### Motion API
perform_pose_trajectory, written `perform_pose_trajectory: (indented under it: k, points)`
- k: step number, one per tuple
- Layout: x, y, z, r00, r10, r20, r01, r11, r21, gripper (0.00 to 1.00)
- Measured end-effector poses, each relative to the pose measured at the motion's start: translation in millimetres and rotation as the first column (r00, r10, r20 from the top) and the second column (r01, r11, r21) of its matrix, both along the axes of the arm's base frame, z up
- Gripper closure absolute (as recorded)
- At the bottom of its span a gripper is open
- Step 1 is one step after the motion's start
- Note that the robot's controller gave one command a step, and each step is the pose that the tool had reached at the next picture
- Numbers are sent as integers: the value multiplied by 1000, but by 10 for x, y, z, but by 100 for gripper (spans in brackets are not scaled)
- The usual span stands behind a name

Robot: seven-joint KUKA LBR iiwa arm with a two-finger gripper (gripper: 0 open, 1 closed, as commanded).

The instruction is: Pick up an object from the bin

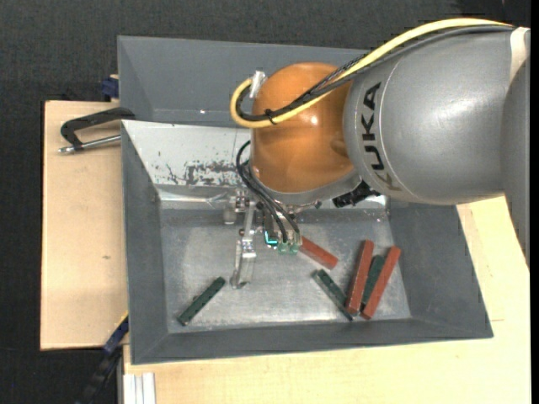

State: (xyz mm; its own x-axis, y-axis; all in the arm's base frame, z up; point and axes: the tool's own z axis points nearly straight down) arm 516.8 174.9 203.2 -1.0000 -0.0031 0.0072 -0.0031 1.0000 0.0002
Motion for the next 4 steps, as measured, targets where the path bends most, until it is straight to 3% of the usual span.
perform_pose_trajectory:
  k: [1,2,3,4]
  points:
    - [20,-8,43,1000,-2,8,2,1000,2,0]
    - [26,-95,-430,999,47,15,-47,999,3,0]
    - [88,-101,-883,975,222,8,-222,975,0,0]
    - [-91,26,-1173,918,396,8,-396,918,1,0]
